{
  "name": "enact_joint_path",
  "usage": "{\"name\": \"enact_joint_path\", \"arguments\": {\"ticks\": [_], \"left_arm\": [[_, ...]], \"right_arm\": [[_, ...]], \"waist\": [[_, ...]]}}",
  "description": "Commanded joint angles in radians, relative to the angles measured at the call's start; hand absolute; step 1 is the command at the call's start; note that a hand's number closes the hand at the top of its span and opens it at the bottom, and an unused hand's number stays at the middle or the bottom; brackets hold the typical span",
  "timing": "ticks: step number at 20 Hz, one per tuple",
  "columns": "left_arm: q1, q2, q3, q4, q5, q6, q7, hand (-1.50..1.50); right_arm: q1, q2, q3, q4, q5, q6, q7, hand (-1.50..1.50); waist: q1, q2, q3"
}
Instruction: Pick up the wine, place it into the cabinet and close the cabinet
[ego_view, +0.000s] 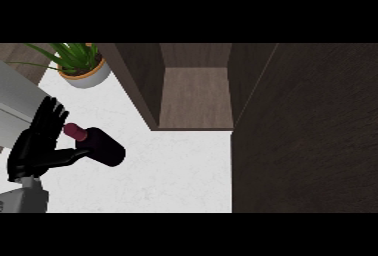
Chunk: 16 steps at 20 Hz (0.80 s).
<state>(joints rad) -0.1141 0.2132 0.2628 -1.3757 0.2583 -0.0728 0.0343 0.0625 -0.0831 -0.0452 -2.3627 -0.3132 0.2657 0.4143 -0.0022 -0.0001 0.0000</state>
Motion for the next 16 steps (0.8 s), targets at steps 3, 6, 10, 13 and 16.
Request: {"name": "enact_joint_path", "arguments": {"ticks": [3, 6, 10, 13, 16], "left_arm": [[0.008, 0.011, 0.022, 0.161, -0.003, -0.077, -0.132, -1.5], [-0.038, 0.016, 0.017, 0.217, -0.032, -0.055, -0.157, -1.5], [-0.032, -0.007, -0.001, 0.221, -0.022, -0.056, -0.139, -1.5], [-0.061, -0.006, 0.008, 0.329, -0.028, -0.072, -0.202, -1.5], [-0.08, -0.019, -0.005, 0.389, -0.048, -0.066, -0.248, -1.5]], "right_arm": [[0.078, 0.048, 0.058, 0.029, 0.08, 0.04, -0.094, -1.5], [0.011, -0.011, -0.022, -0.014, -0.013, 0.026, 0.0, -1.5], [-0.014, -0.007, -0.025, 0.036, 0.004, 0.024, -0.011, -1.5], [-0.061, 0.025, 0.027, 0.034, 0.065, -0.029, 0.002, -1.5], [-0.051, 0.028, 0.057, -0.076, 0.06, -0.07, 0.091, -1.5]], "waist": [[-0.002, 0.0, 0.0], [-0.002, 0.0, 0.0], [0.0, 0.0, 0.0], [0.0, 0.0, 0.0], [-0.001, 0.0, 0.0]]}}
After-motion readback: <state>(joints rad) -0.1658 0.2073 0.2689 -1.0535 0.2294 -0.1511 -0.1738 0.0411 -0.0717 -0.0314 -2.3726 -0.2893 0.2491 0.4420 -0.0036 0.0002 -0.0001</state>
